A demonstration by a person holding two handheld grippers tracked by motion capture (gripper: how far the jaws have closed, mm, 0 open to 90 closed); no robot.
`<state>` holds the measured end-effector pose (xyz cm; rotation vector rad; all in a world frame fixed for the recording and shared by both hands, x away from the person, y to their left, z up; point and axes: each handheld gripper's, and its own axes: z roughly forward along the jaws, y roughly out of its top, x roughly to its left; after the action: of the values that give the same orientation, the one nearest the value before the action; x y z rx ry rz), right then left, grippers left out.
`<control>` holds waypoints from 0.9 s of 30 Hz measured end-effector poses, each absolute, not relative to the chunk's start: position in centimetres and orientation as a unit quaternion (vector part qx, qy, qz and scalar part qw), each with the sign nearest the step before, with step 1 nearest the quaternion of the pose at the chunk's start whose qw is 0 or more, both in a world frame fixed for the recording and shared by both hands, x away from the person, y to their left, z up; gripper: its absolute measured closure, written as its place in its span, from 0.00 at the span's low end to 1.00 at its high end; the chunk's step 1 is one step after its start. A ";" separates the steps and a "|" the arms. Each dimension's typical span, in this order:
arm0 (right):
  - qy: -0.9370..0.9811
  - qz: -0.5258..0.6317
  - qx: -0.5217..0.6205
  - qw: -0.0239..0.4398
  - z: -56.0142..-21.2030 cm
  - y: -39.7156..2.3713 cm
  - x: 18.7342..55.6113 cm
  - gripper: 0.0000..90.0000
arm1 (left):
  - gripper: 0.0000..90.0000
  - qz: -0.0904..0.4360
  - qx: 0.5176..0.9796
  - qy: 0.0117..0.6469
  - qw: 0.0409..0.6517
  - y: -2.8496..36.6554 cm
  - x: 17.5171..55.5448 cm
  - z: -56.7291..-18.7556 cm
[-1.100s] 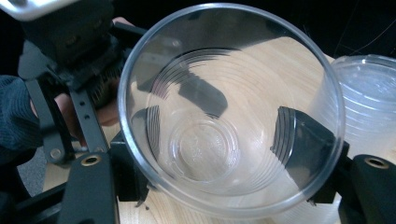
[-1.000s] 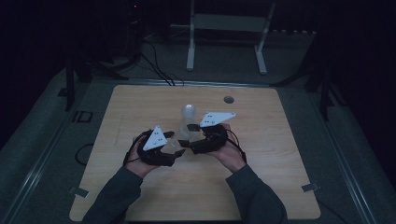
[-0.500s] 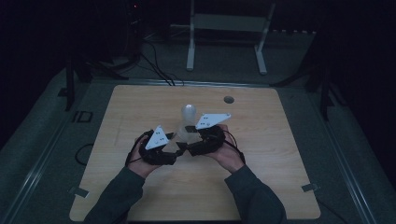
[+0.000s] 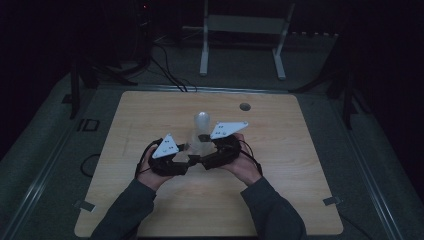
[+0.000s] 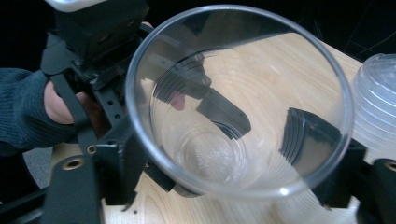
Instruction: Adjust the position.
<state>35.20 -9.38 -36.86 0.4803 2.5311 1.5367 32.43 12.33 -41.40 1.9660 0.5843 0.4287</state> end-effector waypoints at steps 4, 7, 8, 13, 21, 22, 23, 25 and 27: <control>0.833 0.527 0.157 0.061 -37.0 -9.6 35.1 0.23 | 0.45 0.167 0.807 0.241 0.513 12.6 32.5 -41.3; 0.822 0.546 0.157 0.051 -37.0 -9.9 35.2 0.22 | 0.45 0.162 0.805 0.240 0.518 12.7 32.5 -41.3; 0.817 0.553 0.157 0.048 -37.1 -10.0 35.2 0.22 | 0.45 0.160 0.803 0.240 0.522 12.7 32.5 -41.3; 0.790 0.592 0.154 0.031 -37.1 -10.5 35.4 0.22 | 0.45 0.149 0.799 0.238 0.532 12.8 32.5 -41.2; 0.768 0.623 0.145 0.028 -37.1 -10.6 35.4 0.23 | 0.45 0.107 0.782 0.238 0.566 13.0 32.7 -41.3; 0.767 0.625 0.142 0.026 -37.1 -10.6 35.4 0.23 | 0.45 0.103 0.781 0.237 0.569 13.0 32.7 -41.4; 0.766 0.627 0.141 0.026 -37.1 -10.6 35.3 0.23 | 0.45 0.099 0.779 0.236 0.572 13.0 32.7 -41.4; 0.762 0.632 0.138 0.024 -37.1 -10.5 35.3 0.23 | 0.45 0.091 0.777 0.236 0.577 12.9 32.8 -41.4; 0.760 0.635 0.137 0.023 -37.1 -10.5 35.4 0.23 | 0.45 0.084 0.775 0.234 0.581 12.9 32.8 -41.4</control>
<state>35.38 -10.51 -37.14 0.4248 2.3524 1.9679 32.79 12.94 -41.43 1.8097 0.5476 0.1956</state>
